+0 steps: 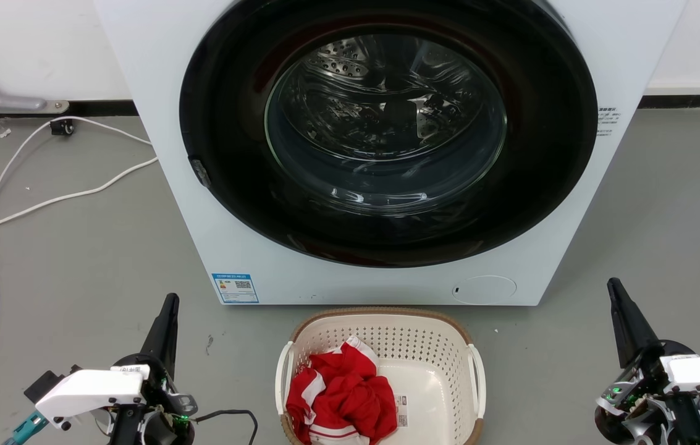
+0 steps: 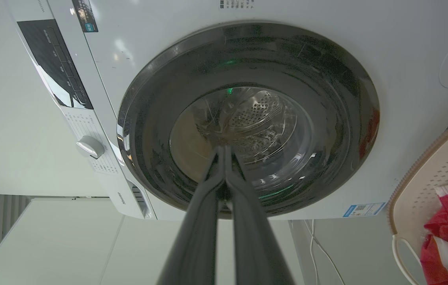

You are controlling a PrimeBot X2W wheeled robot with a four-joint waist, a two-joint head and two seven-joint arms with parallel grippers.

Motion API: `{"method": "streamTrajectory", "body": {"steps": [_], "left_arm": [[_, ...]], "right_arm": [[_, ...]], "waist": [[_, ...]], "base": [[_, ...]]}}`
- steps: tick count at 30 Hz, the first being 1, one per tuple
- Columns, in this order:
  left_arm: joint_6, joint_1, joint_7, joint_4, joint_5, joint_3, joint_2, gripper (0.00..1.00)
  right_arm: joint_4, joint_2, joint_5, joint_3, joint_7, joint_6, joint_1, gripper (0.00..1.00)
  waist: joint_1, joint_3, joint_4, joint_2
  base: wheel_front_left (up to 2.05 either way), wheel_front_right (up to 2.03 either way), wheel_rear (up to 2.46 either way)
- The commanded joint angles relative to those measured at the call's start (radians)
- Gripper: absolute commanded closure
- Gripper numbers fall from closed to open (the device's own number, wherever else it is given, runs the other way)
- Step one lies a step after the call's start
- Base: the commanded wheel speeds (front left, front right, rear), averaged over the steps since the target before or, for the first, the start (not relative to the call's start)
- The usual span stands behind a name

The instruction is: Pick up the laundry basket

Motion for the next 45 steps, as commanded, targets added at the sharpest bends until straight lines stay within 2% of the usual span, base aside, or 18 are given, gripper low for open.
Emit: {"method": "streamTrajectory", "body": {"steps": [1,36,37,45], "left_arm": [[-0.002,-0.005,0.003,0.001,0.006,0.005,-0.005,1.0],[-0.002,-0.006,0.013,0.001,0.016,0.015,-0.011,1.0],[0.0,0.001,0.008,0.003,0.009,0.013,-0.012,0.0],[0.0,0.007,-0.027,-0.026,0.027,-0.027,-0.014,0.0]], "right_arm": [[0.002,0.003,-0.006,-0.002,0.003,0.0,-0.012,1.0],[0.002,0.011,-0.015,-0.015,0.013,0.0,-0.013,1.0],[0.003,0.011,-0.012,-0.012,0.01,0.0,0.001,0.0],[-0.03,0.013,-0.027,0.011,-0.028,0.0,0.022,0.0]], "waist": [[0.0,0.0,0.0,-0.0001],[0.0,0.0,0.0,-0.0001],[0.0,0.0,0.0,-0.0001],[0.0,-0.001,0.002,-0.0001]], "base": [[0.0,0.0,0.0],[0.0,0.0,0.0],[0.0,0.0,0.0],[0.0,0.0,0.0]]}}
